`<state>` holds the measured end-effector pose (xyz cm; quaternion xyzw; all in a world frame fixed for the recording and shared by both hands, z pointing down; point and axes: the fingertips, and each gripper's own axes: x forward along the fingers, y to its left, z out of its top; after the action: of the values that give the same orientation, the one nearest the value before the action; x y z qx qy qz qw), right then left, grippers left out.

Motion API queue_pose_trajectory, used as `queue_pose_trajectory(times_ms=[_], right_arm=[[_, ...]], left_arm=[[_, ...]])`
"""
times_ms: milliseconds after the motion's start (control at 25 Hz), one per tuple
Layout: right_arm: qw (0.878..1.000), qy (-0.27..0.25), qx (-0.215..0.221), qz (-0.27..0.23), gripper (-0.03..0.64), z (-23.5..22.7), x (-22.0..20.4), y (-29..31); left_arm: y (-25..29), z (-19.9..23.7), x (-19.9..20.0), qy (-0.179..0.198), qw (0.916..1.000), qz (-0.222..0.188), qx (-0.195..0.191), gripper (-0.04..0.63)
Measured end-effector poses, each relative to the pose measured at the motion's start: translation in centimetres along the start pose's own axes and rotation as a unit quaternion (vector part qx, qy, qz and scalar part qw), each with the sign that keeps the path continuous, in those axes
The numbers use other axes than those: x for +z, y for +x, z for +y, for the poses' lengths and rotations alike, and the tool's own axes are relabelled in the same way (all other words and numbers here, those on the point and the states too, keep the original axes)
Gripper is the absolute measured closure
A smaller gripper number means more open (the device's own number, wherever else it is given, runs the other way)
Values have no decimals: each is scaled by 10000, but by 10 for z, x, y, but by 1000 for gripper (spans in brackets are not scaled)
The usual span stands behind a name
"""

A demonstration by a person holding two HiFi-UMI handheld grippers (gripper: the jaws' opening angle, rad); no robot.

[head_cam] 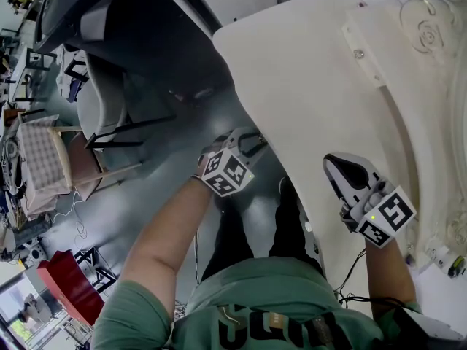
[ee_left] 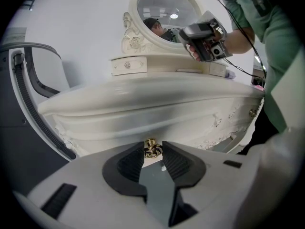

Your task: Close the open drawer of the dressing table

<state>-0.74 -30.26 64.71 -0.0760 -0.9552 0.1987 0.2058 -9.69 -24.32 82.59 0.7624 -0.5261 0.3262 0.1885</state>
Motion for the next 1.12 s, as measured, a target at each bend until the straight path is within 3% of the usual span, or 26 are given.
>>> queue_pose_trajectory(times_ms=[1120], right_arm=[[9995,15,-289,-93,605,-15,15,-15]], left_arm=[[14,6,6,-99,9995,170,-256,466]])
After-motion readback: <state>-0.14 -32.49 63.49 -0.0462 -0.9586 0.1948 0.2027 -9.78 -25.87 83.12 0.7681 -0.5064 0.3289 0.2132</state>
